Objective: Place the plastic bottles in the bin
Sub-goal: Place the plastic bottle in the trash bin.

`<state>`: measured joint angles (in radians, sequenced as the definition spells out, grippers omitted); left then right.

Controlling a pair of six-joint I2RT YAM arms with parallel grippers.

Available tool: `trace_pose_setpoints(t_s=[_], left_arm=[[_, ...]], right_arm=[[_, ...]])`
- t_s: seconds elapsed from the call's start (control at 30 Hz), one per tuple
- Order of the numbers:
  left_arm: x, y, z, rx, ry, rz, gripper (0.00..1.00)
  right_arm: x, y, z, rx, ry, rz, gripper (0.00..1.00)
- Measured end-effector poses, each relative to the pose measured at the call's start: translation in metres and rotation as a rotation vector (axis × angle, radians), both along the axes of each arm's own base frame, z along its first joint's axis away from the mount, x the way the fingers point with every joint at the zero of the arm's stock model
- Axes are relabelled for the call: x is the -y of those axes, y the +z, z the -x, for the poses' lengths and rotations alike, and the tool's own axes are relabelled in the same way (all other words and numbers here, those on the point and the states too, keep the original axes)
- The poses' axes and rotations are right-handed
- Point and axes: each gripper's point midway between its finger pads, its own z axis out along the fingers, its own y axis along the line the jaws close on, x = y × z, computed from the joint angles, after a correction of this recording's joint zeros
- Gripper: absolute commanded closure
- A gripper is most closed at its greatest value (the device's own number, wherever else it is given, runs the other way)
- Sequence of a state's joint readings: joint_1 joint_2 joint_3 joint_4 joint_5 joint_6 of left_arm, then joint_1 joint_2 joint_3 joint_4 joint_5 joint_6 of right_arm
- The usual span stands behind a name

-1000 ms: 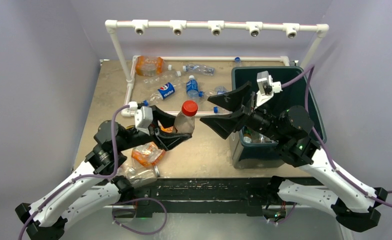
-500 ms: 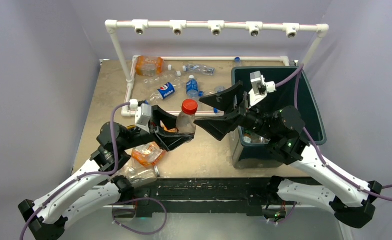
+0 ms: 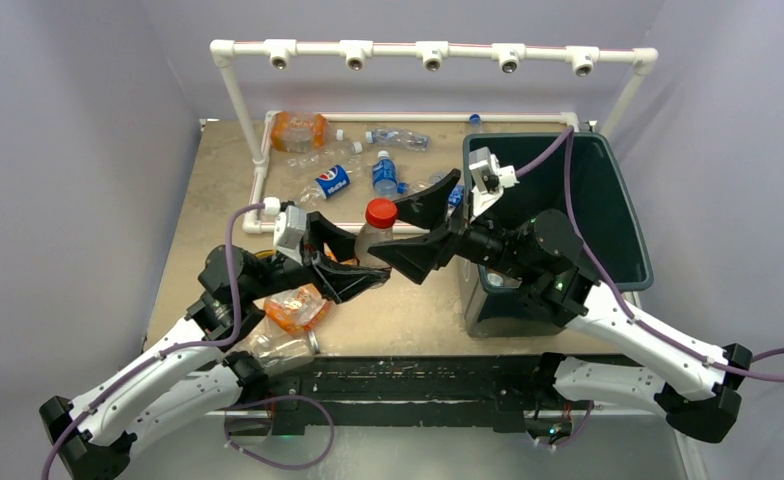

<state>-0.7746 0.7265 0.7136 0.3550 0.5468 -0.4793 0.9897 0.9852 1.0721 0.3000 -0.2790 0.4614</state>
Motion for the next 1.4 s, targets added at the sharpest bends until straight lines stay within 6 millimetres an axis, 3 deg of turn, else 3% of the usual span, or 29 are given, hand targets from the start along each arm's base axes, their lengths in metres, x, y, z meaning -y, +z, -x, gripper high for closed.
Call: trace_pose_setpoints(t_s=[0.23,0.73,0.9,1.1,1.4], left_arm=[[0.001,-0.010,0.001,-0.016,-0.004,-0.014,1.00],[-0.003,-0.012,0.008,-0.034,-0.010,-0.023,0.99],[-0.004,-0.014,0.008,-0.042,-0.008,-0.029,0.65],[-0.003,-0.017,0.007,-0.054,-0.006,-0.039,0.37],[-0.009,-0.019,0.005,-0.052,0.039,-0.051,0.33]], right_arm=[[-0.013,-0.010,-0.003,-0.017,0.010,0.028,0.25],[-0.028,-0.020,-0.005,-0.027,-0.003,0.074,0.69],[-0.028,-0.021,-0.005,-0.027,-0.006,0.082,0.99],[-0.026,-0.024,-0.005,-0.031,-0.013,0.095,1.00],[-0.006,-0.021,-0.004,-0.018,-0.067,0.115,1.00]])
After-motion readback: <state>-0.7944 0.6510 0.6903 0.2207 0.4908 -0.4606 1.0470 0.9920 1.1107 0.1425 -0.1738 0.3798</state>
